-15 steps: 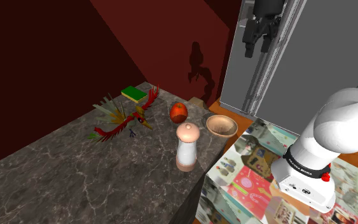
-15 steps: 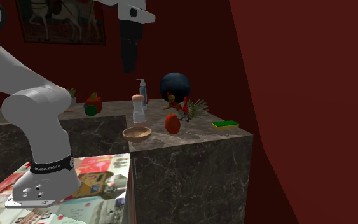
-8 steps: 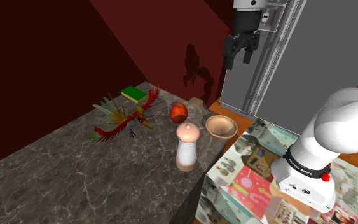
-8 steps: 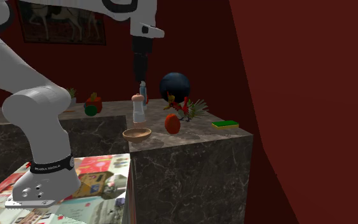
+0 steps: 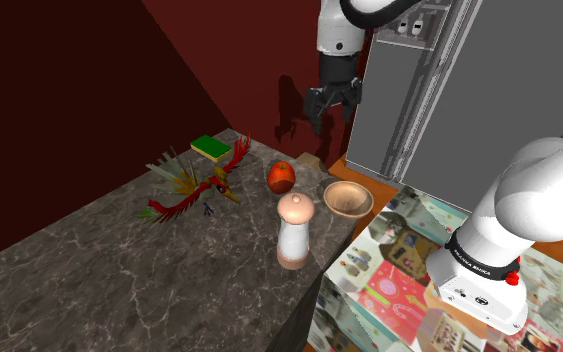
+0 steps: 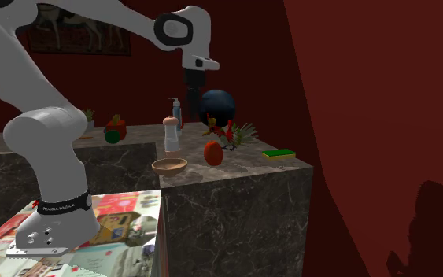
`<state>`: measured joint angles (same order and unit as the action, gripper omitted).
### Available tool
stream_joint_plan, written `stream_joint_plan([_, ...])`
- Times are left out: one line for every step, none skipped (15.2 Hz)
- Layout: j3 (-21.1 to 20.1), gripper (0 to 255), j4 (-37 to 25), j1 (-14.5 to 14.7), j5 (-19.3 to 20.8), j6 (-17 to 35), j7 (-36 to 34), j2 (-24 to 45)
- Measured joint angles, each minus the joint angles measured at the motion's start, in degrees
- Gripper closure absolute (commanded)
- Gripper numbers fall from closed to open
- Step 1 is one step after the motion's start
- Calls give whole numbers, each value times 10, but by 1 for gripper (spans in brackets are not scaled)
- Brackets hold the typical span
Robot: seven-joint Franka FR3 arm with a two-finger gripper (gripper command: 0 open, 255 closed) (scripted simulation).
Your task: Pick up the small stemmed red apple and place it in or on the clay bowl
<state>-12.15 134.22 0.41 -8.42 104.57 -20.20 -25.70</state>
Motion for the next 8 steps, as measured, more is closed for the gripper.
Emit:
stream_joint_plan([-9,0,-3,1,1,17,-11,18])
stream_joint_plan([-16,0,-9,0,3,33,-21,38])
stream_joint_plan([-24,0,-14,1,5,50,-32,59])
stream_joint_plan([-30,0,-20,1,8,62,-42,74])
stream_joint_plan([-38,0,-28,2,12,74,-55,93])
stream_joint_plan([-46,0,-36,3,16,86,-67,112])
stream_joint_plan([-53,0,-41,3,21,101,-80,131])
stream_joint_plan([-60,0,-55,3,29,114,-94,157])
